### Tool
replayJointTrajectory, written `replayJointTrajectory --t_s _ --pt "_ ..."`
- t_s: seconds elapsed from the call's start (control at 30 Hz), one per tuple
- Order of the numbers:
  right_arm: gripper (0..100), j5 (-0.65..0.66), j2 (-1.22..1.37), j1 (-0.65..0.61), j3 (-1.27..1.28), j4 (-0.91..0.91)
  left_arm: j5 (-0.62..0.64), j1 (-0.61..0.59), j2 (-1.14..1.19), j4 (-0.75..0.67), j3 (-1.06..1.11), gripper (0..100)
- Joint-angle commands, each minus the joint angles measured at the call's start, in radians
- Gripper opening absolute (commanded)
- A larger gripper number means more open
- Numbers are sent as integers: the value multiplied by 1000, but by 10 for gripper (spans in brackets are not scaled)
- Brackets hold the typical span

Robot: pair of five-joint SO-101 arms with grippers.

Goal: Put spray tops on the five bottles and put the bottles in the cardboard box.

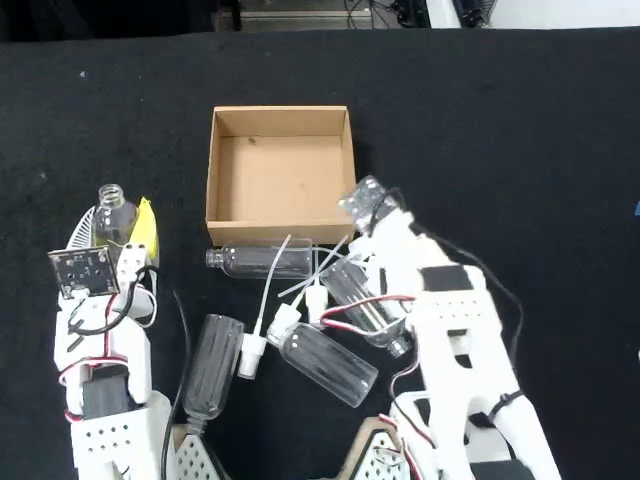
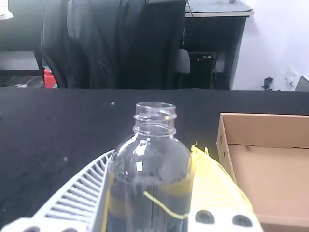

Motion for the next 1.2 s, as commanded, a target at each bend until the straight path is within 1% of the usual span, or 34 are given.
replayJointTrajectory --t_s 0.0,0.13,0.17,0.3,0.37,0.43,0.57,0.77,0.87,1.03,1.1,1.17 --pt "243 11 2 -46 -4 -26 3 13 -3 -28 21 30" --pt "243 20 2 -51 -12 -29 3 12 -6 -37 21 30" --pt "243 41 2 -49 -8 -37 3 12 -6 -49 18 30" --pt "243 89 4 -38 -4 -38 9 19 -6 -189 21 30" --pt "243 92 4 -17 -7 -40 9 21 -6 -230 21 30" --pt "243 100 4 8 -12 -41 9 21 -6 -229 21 30" --pt "243 173 12 35 -2 -34 9 21 -6 -215 21 30" --pt "243 218 147 34 -36 -43 9 22 -6 -230 21 30" --pt "243 219 240 35 -96 -44 8 15 -3 -321 21 30" --pt "241 216 335 40 -156 -41 9 21 -5 -361 21 30" --pt "190 216 335 40 -153 -41 8 19 -5 -377 21 30" --pt "78 210 321 41 -154 -41 8 15 -5 -379 21 30"
